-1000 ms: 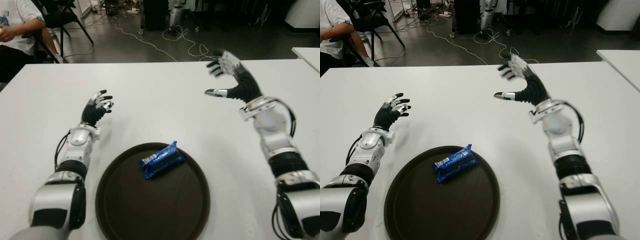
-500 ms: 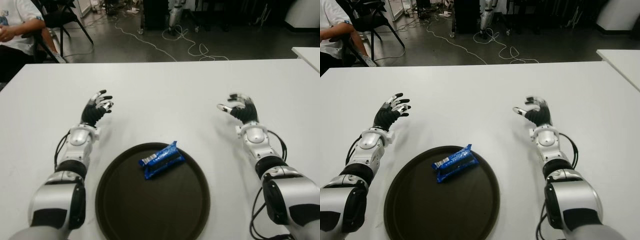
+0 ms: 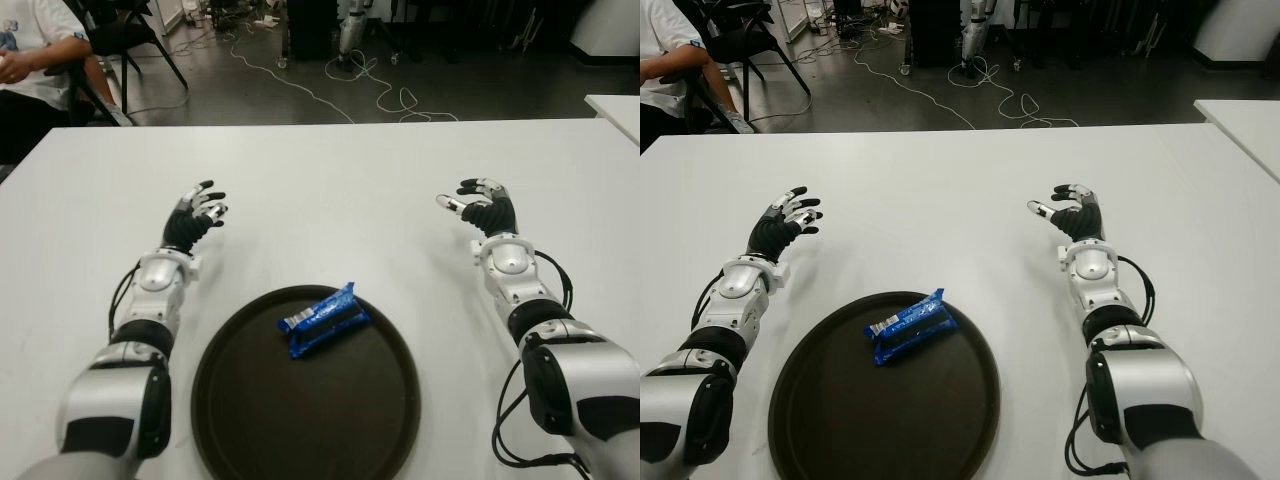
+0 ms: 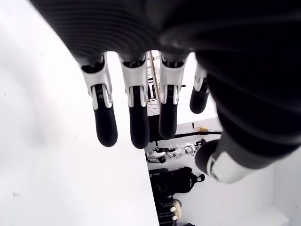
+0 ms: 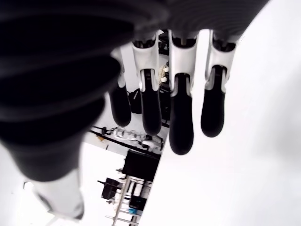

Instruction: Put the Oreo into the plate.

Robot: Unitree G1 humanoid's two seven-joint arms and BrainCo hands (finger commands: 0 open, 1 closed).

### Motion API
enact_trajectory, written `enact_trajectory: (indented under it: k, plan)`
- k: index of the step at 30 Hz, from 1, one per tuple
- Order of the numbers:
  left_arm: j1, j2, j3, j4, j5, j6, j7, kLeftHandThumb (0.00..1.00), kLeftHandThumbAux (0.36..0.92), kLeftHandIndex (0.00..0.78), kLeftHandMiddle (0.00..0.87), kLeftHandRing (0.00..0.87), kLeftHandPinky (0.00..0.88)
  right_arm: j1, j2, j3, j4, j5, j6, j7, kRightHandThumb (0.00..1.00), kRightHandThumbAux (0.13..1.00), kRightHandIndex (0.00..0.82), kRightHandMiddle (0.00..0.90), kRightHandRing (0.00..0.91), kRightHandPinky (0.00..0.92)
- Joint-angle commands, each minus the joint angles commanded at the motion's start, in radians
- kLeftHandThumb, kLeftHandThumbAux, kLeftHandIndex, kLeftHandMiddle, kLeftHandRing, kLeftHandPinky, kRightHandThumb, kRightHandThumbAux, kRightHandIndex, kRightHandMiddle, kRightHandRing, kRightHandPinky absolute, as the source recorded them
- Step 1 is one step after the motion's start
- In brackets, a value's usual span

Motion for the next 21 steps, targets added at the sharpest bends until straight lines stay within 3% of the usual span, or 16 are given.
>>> enact_trajectory:
  k: [12, 21]
  plan:
    - [-0.002, 0.000, -0.002, 0.004, 0.004, -0.006, 0.002, 0.235, 0.652, 0.126, 0.230, 0.257, 0.319, -0.006, 0.000, -0.006, -0.001, -0.015, 0.025, 0.004, 0.003, 0.795, 0.329, 0.469, 0.507, 0.518]
    - [-0.004, -0.001, -0.004, 0.007, 0.007, -0.001, 0.010, 0.229, 0.660, 0.124, 0.227, 0.250, 0.306, -0.004, 0.001, -0.009, 0.001, -0.019, 0.025, 0.006, 0.021, 0.804, 0.345, 0.482, 0.513, 0.527]
